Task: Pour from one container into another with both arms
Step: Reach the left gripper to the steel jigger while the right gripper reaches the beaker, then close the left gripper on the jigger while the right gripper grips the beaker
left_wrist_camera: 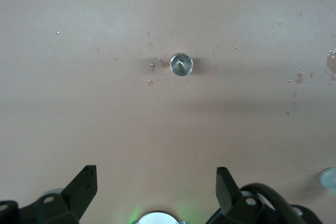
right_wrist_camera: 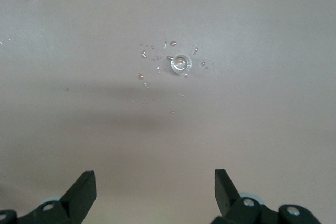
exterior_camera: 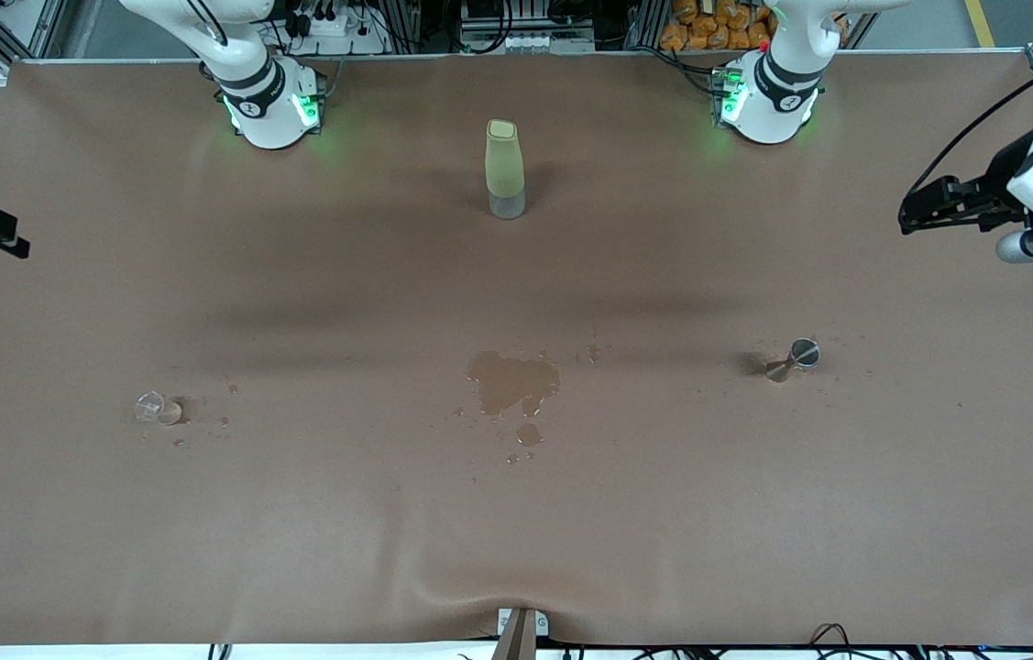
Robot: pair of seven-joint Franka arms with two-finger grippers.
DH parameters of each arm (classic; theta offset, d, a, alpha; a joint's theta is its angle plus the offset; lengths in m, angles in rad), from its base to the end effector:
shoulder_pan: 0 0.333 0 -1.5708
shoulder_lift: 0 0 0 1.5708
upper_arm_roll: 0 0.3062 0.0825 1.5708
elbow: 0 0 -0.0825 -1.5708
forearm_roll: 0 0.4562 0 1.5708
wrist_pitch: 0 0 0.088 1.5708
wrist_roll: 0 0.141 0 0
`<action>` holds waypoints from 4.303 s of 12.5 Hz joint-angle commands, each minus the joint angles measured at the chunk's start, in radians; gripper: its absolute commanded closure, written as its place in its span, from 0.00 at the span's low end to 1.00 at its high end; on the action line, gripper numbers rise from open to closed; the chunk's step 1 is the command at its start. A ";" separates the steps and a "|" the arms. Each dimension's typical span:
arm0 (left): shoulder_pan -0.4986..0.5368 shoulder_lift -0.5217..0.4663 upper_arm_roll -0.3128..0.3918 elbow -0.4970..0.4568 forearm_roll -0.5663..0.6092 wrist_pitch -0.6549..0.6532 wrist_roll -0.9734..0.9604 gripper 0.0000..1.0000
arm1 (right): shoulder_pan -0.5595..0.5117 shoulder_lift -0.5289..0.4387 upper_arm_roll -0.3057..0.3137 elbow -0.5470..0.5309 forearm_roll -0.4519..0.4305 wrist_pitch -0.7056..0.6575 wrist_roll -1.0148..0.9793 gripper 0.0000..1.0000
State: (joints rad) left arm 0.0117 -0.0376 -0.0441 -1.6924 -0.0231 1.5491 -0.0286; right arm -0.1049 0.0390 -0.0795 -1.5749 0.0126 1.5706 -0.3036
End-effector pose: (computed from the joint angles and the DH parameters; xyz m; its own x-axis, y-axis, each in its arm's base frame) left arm 0.6047 -0.0232 0.5365 0.9943 -0.0039 -0.1061 -0.0020 -0.9998 0.0183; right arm 0.6252 -0.1141 0.5539 0.9922 0.1190 -0.0383 0.1182 -0.9927 -0.0220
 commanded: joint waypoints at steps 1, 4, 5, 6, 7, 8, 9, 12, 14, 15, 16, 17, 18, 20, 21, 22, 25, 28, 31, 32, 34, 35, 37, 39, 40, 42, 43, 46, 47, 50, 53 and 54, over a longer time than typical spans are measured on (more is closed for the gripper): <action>0.055 -0.039 -0.002 -0.125 -0.018 0.135 0.157 0.00 | -0.061 0.031 0.009 -0.002 0.001 0.026 -0.116 0.00; 0.100 -0.039 -0.002 -0.216 -0.063 0.252 0.268 0.00 | -0.169 0.070 0.007 0.007 0.068 0.046 -0.311 0.00; 0.118 -0.032 -0.002 -0.236 -0.078 0.282 0.292 0.00 | -0.211 0.090 0.009 0.016 0.102 0.046 -0.387 0.00; 0.132 -0.028 -0.002 -0.262 -0.112 0.311 0.303 0.00 | -0.251 0.111 0.007 0.024 0.131 0.046 -0.470 0.00; 0.148 -0.018 0.000 -0.277 -0.156 0.321 0.303 0.00 | -0.283 0.133 0.007 0.032 0.153 0.046 -0.535 0.00; 0.168 -0.002 -0.002 -0.280 -0.184 0.322 0.308 0.00 | -0.308 0.153 0.007 0.039 0.174 0.046 -0.586 0.00; 0.180 0.013 -0.002 -0.280 -0.195 0.327 0.331 0.00 | -0.340 0.174 0.009 0.041 0.196 0.046 -0.636 0.00; 0.227 0.047 -0.002 -0.321 -0.257 0.396 0.436 0.00 | -0.410 0.251 0.007 0.041 0.314 0.051 -0.811 0.00; 0.266 0.103 0.000 -0.337 -0.331 0.437 0.514 0.00 | -0.447 0.301 0.007 0.041 0.374 0.052 -0.935 0.00; 0.290 0.140 -0.002 -0.337 -0.359 0.456 0.582 0.00 | -0.464 0.326 0.009 0.041 0.415 0.052 -1.012 0.00; 0.306 0.174 0.000 -0.337 -0.394 0.477 0.672 0.00 | -0.486 0.361 0.007 0.041 0.462 0.049 -1.104 0.00; 0.336 0.209 0.000 -0.334 -0.431 0.485 0.762 0.00 | -0.502 0.399 0.009 0.039 0.516 0.046 -1.203 0.00; 0.349 0.238 0.000 -0.331 -0.470 0.485 0.833 0.00 | -0.516 0.436 0.009 0.039 0.558 0.048 -1.305 0.00; 0.376 0.265 0.000 -0.328 -0.498 0.485 0.982 0.00 | -0.538 0.505 0.009 0.039 0.634 0.046 -1.513 0.00; 0.387 0.277 -0.002 -0.326 -0.524 0.485 1.054 0.00 | -0.544 0.540 0.009 0.039 0.671 0.046 -1.611 0.00; 0.393 0.284 0.000 -0.331 -0.558 0.483 1.120 0.00 | -0.553 0.580 0.009 0.039 0.713 0.040 -1.722 0.00; 0.399 0.318 -0.002 -0.352 -0.684 0.470 1.262 0.00 | -0.567 0.677 0.009 0.029 0.812 0.039 -1.972 0.00; 0.412 0.390 -0.003 -0.346 -0.785 0.453 1.523 0.00 | -0.569 0.760 0.012 0.027 0.903 0.020 -2.080 0.00; 0.418 0.482 -0.002 -0.340 -0.903 0.405 1.767 0.00 | -0.562 0.827 0.015 0.027 0.978 0.003 -2.175 0.00; 0.430 0.504 -0.003 -0.340 -0.932 0.401 1.835 0.00 | -0.561 0.846 0.021 0.027 0.992 0.002 -2.195 0.00; 0.438 0.548 -0.003 -0.331 -0.992 0.385 2.003 0.00 | -0.565 0.892 0.041 0.027 1.048 -0.017 -2.249 0.00; 0.441 0.564 -0.003 -0.332 -1.008 0.367 2.068 0.00 | -0.561 0.915 0.041 0.027 1.088 -0.017 -2.284 0.00; 0.462 0.585 -0.003 -0.332 -1.011 0.335 2.154 0.04 | -0.544 0.923 0.043 0.027 1.141 -0.012 -2.307 0.00; 0.468 0.602 -0.005 -0.329 -1.014 0.329 2.255 0.10 | -0.530 0.930 0.041 0.029 1.214 0.005 -2.306 0.00; 0.467 0.628 -0.008 -0.316 -1.014 0.327 2.320 0.13 | -0.527 0.932 0.041 0.030 1.254 0.032 -2.306 0.00; 0.455 0.718 -0.014 -0.221 -1.014 0.225 2.452 0.16 | -0.527 0.932 0.041 0.029 1.305 0.100 -2.304 0.00; 0.455 0.761 -0.014 -0.186 -1.015 0.194 2.501 0.16 | -0.518 0.932 0.041 0.029 1.335 0.121 -2.300 0.00; 0.455 0.774 -0.014 -0.174 -1.015 0.190 2.590 0.16 | -0.506 0.959 0.043 0.030 1.359 0.147 -2.300 0.00; 0.455 0.777 -0.014 -0.174 -1.020 0.190 2.607 0.17 | -0.490 0.970 0.041 0.030 1.380 0.147 -2.306 0.00; 0.453 0.801 -0.014 -0.127 -1.026 0.154 2.704 0.29 | -0.464 0.986 0.041 0.030 1.380 0.146 -2.309 0.00; 0.455 0.851 -0.042 -0.087 -1.040 0.121 2.744 0.29 | -0.447 0.989 0.041 0.032 1.383 0.146 -2.307 0.00; 0.453 0.854 -0.042 -0.087 -1.057 0.121 2.753 0.29 | -0.443 0.992 0.043 0.032 1.385 0.147 -2.307 0.00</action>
State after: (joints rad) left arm 0.4631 0.7809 -0.0775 -1.8103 -1.0425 1.6934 2.6856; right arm -0.5566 1.0166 -0.0351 -1.5602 1.3727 1.7166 -2.6024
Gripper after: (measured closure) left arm 0.291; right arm 0.000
